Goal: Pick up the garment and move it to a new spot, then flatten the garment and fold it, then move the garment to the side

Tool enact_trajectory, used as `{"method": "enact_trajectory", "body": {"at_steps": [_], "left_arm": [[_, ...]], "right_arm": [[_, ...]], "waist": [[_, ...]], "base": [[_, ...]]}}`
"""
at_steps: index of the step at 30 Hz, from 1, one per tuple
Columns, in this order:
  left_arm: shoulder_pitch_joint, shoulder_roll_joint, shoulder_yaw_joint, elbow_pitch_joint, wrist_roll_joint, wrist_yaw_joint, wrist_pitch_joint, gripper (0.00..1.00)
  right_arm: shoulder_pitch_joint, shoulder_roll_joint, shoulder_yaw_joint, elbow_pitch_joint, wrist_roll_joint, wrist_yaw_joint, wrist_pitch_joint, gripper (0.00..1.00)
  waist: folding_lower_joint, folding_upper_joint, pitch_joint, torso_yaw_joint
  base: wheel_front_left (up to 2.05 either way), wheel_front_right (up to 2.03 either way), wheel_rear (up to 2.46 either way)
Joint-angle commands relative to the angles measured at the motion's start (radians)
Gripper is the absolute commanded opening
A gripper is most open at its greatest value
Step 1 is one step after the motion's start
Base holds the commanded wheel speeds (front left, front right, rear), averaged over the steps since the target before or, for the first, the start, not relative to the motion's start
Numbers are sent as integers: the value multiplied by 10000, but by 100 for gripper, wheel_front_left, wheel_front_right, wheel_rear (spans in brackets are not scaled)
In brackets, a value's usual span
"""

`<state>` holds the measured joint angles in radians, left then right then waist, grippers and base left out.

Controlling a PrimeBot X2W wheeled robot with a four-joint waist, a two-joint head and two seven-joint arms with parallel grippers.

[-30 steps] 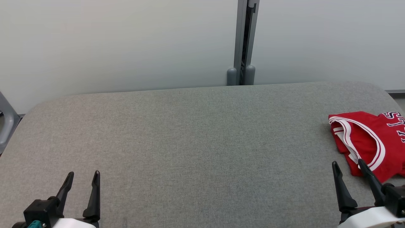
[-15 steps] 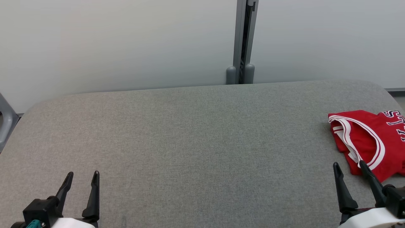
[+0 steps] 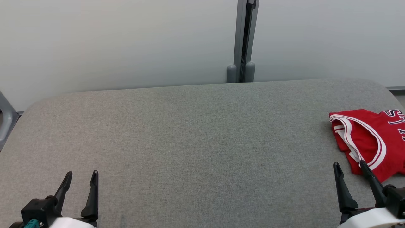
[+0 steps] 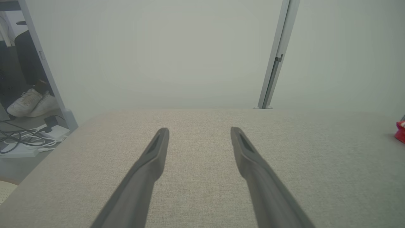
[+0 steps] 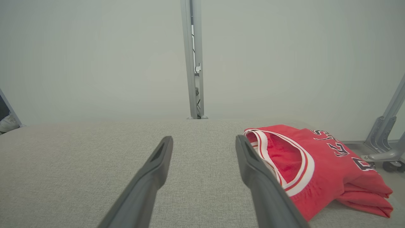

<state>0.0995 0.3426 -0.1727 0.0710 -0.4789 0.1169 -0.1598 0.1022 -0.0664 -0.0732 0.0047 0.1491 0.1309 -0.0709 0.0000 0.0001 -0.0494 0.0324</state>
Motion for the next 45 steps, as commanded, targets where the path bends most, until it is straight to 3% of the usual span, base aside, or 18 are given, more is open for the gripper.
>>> {"method": "enact_trajectory", "body": {"at_steps": [1,10,11,14,45], "left_arm": [[-46,84,31,-42,-45,53,-23,100],[-94,118,-2,-53,-127,61,24,100],[-6,39,-21,-20,-97,34,36,0],[128,-205,-112,215,-126,24,70,0],[54,-1183,328,-123,-4243,-829,178,0]], "right_arm": [[-35,-1,-31,-3,4,-4,-45,100],[36,58,-52,-37,7,-4,-62,100],[0,65,-42,10,3,0,-3,0],[115,142,-34,281,41,0,19,0],[-619,135,-805,935,5336,-1,1559,0]], "waist": [[0,-1,2,5],[0,-1,-1,51],[0,-1,1,50],[0,-1,2,50],[0,-1,121,-40]], "base": [[0,0,0],[0,0,0],[0,0,0],[0,0,0],[0,0,0]]}}
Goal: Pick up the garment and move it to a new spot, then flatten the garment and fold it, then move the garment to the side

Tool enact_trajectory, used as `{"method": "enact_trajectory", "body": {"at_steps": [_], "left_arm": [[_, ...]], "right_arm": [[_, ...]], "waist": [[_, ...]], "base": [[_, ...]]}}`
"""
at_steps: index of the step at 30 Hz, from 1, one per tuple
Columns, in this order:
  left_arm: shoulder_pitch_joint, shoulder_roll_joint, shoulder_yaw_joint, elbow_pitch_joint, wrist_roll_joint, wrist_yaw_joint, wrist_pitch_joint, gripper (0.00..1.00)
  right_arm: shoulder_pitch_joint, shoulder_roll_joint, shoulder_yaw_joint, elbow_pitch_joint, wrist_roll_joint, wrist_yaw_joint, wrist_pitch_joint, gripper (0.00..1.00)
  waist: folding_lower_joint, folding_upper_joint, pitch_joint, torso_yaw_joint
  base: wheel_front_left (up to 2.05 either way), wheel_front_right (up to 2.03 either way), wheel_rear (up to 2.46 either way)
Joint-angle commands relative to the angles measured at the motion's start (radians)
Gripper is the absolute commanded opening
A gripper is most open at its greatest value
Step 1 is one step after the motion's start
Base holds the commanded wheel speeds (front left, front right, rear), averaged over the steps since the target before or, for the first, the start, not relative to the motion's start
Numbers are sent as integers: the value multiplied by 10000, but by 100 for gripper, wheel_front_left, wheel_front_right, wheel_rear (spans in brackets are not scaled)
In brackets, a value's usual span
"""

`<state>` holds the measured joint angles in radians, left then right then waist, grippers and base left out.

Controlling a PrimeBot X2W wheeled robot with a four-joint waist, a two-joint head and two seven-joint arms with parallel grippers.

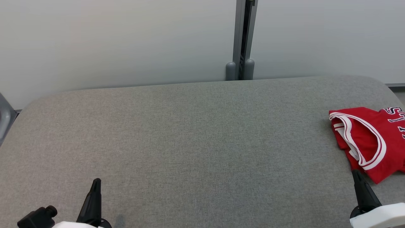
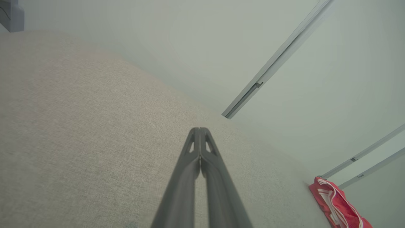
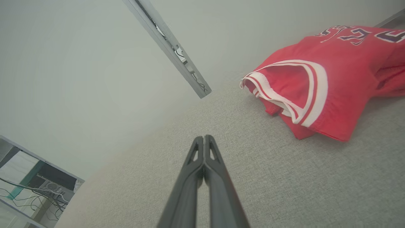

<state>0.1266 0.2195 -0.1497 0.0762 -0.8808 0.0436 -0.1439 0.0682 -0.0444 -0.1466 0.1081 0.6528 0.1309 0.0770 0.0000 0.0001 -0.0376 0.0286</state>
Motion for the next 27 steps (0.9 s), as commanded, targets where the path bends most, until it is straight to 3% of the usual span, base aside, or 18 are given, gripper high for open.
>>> {"method": "enact_trajectory", "body": {"at_steps": [1,27], "left_arm": [[-220,23,110,-183,-340,-120,20,0],[-263,-602,385,-374,-2928,-676,84,0]], "right_arm": [[-300,-86,-91,-81,443,-1,125,0],[-747,-91,-577,349,3776,-1,1099,0]], "waist": [[0,-1,7,-5],[0,-1,109,-83]], "base": [[0,0,0],[0,0,0]]}}
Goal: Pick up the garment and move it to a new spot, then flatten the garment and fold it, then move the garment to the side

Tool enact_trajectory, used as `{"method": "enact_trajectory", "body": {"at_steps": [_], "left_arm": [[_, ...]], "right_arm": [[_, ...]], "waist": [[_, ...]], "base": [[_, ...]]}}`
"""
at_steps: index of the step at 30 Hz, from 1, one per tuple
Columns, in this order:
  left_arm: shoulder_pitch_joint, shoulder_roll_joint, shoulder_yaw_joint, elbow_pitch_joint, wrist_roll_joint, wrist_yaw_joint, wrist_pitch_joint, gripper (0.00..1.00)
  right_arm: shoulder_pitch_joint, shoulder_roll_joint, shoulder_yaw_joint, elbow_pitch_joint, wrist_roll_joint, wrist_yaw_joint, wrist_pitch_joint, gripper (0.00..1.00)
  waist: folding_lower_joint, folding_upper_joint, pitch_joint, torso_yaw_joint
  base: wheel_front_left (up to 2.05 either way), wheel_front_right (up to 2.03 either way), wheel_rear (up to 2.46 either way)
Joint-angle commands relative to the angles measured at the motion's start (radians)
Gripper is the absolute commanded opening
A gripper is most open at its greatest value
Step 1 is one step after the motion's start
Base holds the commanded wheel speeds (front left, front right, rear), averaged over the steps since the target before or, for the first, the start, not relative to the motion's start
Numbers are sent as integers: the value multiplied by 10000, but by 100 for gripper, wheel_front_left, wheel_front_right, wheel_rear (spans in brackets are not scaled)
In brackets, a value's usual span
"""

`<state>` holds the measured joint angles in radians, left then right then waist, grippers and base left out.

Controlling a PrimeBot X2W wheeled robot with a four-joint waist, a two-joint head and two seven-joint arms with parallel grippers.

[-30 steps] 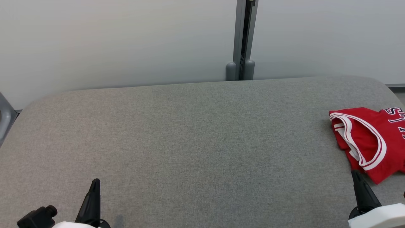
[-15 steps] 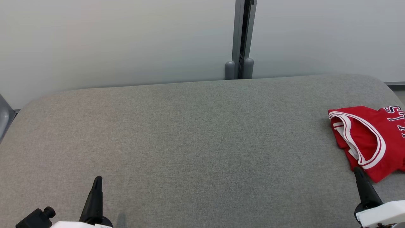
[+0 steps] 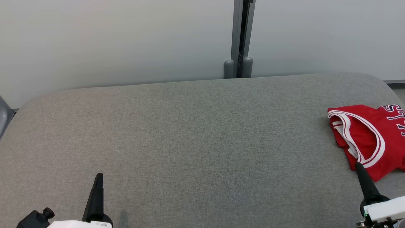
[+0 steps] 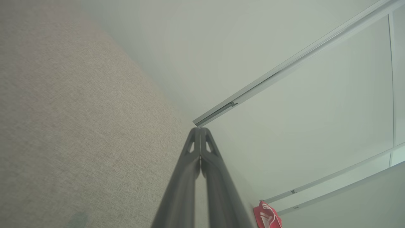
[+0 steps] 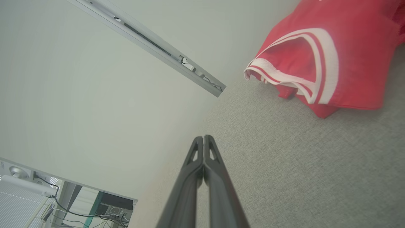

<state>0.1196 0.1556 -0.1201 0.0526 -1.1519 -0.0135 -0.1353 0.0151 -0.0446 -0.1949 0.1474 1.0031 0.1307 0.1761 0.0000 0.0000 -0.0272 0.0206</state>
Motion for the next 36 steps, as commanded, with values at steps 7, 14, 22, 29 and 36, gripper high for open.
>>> {"method": "enact_trajectory", "body": {"at_steps": [7,14,22,29,36], "left_arm": [[-207,-111,154,-182,-812,-233,15,0],[-220,-246,218,-226,-1377,-346,29,0],[-232,-389,275,-271,-1969,-471,51,0],[-242,-518,326,-305,-2448,-581,69,0],[-246,-615,375,-335,-2906,-679,83,0]], "right_arm": [[-331,-90,-195,54,1036,1,329,0],[-409,-91,-305,142,1751,1,536,0],[-523,-92,-420,245,2512,1,752,0],[-598,-93,-500,333,3134,1,937,0],[-690,-94,-590,413,3735,1,1118,0]], "waist": [[0,0,32,-24],[0,0,60,-45],[0,0,91,-69],[0,0,119,-90],[0,0,147,-111]], "base": [[0,0,0],[0,0,0],[0,0,0],[0,0,0],[0,0,0]]}}
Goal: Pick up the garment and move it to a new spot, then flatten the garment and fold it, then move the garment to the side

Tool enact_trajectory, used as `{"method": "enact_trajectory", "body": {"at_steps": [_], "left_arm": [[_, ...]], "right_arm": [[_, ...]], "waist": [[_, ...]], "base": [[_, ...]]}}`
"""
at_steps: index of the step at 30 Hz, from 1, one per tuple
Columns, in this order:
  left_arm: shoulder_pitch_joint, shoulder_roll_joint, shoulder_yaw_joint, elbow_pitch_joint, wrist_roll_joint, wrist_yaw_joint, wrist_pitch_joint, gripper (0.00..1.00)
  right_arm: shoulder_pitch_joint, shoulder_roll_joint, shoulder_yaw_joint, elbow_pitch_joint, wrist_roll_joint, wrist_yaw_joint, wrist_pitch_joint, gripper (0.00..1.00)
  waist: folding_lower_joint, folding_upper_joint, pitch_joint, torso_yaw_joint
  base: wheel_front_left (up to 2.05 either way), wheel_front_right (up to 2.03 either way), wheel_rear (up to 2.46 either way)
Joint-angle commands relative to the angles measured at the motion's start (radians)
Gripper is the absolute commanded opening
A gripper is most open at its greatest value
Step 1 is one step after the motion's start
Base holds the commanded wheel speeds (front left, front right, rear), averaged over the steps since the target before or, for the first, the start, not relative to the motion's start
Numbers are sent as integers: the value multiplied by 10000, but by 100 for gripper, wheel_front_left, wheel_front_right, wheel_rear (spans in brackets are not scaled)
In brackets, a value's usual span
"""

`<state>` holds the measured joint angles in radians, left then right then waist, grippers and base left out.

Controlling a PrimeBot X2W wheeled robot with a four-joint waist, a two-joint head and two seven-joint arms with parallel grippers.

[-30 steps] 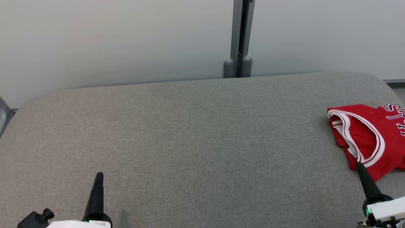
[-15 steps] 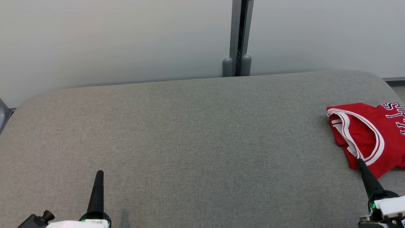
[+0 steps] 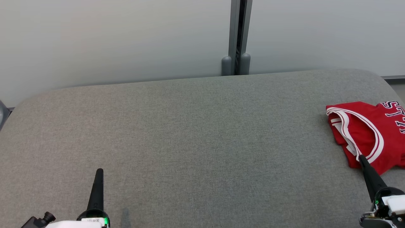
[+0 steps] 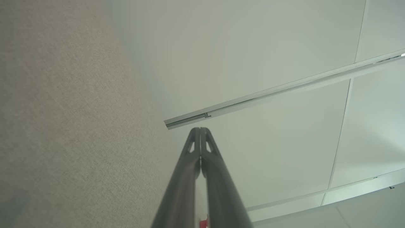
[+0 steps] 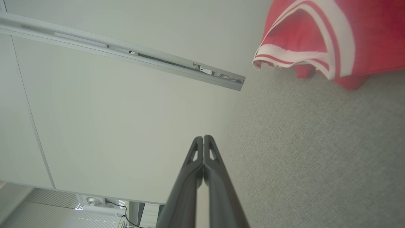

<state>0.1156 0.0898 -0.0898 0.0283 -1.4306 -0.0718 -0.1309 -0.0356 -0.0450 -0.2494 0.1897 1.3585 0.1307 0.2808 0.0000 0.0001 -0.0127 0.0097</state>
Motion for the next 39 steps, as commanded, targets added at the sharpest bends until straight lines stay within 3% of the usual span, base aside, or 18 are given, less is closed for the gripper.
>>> {"method": "enact_trajectory", "body": {"at_steps": [1,32,39], "left_arm": [[-206,26,78,-96,-182,-105,41,0],[-225,-401,257,-210,-1881,-451,72,0],[-214,-402,256,-208,-1882,-455,73,0]], "right_arm": [[-190,-90,-59,0,257,1,94,0],[-454,-91,-378,307,2446,0,730,0],[-463,-89,-378,304,2466,0,742,0]], "waist": [[0,-1,6,-4],[0,-1,124,-94],[0,-1,128,-96]], "base": [[0,0,0],[0,0,0],[0,0,0]]}}
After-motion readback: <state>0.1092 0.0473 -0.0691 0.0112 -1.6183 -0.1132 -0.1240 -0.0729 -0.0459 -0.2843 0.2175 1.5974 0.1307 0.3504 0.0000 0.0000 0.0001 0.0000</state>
